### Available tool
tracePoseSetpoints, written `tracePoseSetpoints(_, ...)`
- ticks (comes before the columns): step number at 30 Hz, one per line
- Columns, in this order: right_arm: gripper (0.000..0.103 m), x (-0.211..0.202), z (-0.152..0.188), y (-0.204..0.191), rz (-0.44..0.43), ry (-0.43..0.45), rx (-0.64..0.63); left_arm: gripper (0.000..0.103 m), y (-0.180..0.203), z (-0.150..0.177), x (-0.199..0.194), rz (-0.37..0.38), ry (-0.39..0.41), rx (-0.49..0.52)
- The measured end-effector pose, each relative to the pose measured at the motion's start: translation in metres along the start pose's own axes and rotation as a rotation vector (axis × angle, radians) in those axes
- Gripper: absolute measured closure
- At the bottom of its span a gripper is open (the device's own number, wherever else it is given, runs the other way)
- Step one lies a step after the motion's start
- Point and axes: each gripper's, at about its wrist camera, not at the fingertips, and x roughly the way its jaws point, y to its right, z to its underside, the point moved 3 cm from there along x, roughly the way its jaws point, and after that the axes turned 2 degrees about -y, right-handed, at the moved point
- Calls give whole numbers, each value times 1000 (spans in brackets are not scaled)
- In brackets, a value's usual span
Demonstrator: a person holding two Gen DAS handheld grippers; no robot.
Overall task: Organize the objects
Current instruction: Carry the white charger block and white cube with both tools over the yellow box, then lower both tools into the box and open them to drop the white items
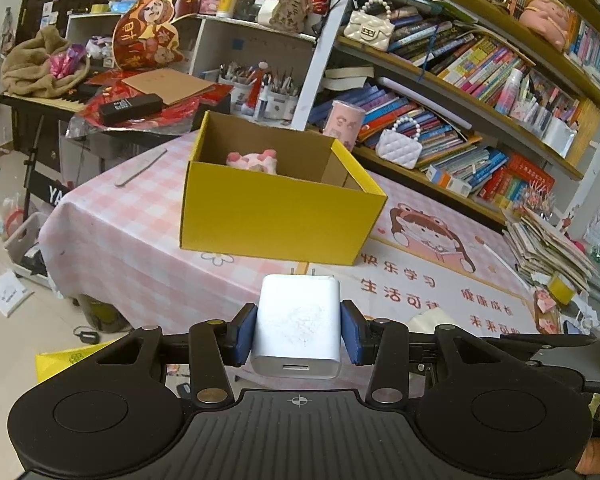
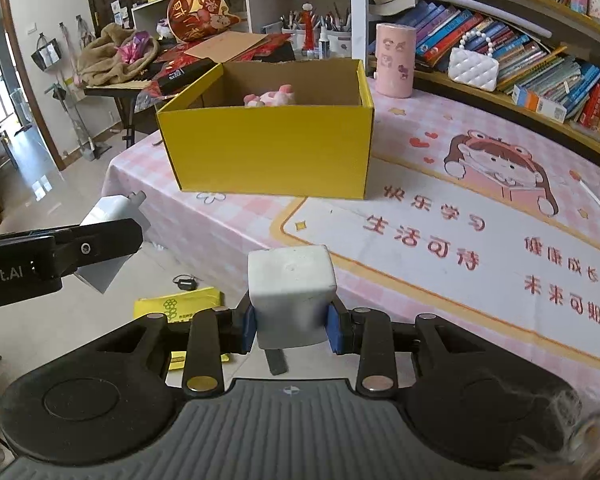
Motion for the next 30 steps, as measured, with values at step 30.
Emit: tracePoseSetpoints(30, 71, 162, -192, 23, -60, 68, -198, 61, -26, -137, 165, -161, 26, -27)
